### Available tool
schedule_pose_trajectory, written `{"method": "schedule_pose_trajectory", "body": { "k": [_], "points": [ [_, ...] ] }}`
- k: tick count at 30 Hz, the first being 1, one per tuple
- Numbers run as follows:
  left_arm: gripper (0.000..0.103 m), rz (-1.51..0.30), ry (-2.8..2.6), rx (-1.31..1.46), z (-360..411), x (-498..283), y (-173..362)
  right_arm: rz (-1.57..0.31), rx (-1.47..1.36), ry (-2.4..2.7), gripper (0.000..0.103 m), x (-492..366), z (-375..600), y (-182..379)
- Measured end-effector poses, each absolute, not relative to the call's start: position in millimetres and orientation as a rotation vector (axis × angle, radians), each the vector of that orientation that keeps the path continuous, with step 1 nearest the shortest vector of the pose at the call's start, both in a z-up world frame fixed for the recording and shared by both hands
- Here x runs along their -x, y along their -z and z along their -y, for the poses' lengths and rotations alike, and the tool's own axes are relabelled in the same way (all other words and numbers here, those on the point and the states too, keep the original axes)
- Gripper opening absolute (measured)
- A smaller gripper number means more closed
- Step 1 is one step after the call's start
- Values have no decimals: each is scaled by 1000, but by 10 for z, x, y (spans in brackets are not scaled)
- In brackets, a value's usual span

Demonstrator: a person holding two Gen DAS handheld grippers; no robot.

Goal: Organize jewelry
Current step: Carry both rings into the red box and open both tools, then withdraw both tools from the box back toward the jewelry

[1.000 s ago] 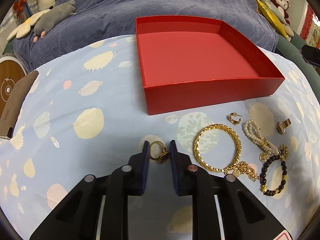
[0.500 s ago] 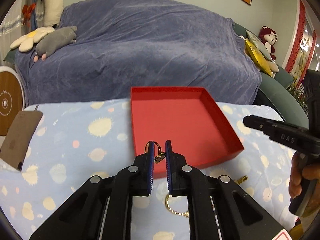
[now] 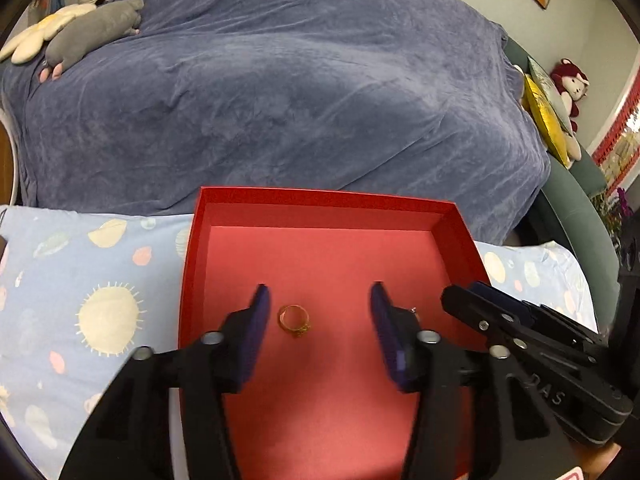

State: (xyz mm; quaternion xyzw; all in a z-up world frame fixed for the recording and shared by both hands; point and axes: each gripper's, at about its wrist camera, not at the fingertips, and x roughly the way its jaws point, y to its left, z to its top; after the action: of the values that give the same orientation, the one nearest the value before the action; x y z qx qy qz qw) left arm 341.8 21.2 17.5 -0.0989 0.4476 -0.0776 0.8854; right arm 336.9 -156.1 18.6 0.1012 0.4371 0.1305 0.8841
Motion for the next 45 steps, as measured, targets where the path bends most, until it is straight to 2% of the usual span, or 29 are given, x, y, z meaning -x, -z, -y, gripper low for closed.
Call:
{"method": "schedule_pose_trajectory", "body": {
  "k": [2,5,9,11,17,22,29,37,45],
  "points": [
    [62,-904,140,231,-276,-3378,-221,-880,-217,-267,47,-3297,1624,-265],
    [63,-870,133,258,-394,-3187,-372,-852,-224,-275,49,-3096,1742,-441],
    [64,-818,114,230,-517,-2708,-627,-832,-176,-281,58,-2648,1828,-706],
    [69,-806,105,216,-557,-2453,-723,-817,-124,-275,62,-2366,1830,-801],
    [69,-812,98,240,-606,-1781,-774,-835,-102,-290,62,-1630,1852,-808],
    [70,-837,85,192,-484,-1314,-631,-869,-152,-298,62,-1143,1907,-630],
    [70,-910,66,210,-367,-822,-112,-933,-137,-290,62,-793,1905,-205],
    [70,-943,127,84,-182,-685,242,-980,-57,-310,59,-687,1814,89],
    [70,-961,152,58,-146,-641,342,-1000,-21,-327,59,-667,1763,178]
  ]
}}
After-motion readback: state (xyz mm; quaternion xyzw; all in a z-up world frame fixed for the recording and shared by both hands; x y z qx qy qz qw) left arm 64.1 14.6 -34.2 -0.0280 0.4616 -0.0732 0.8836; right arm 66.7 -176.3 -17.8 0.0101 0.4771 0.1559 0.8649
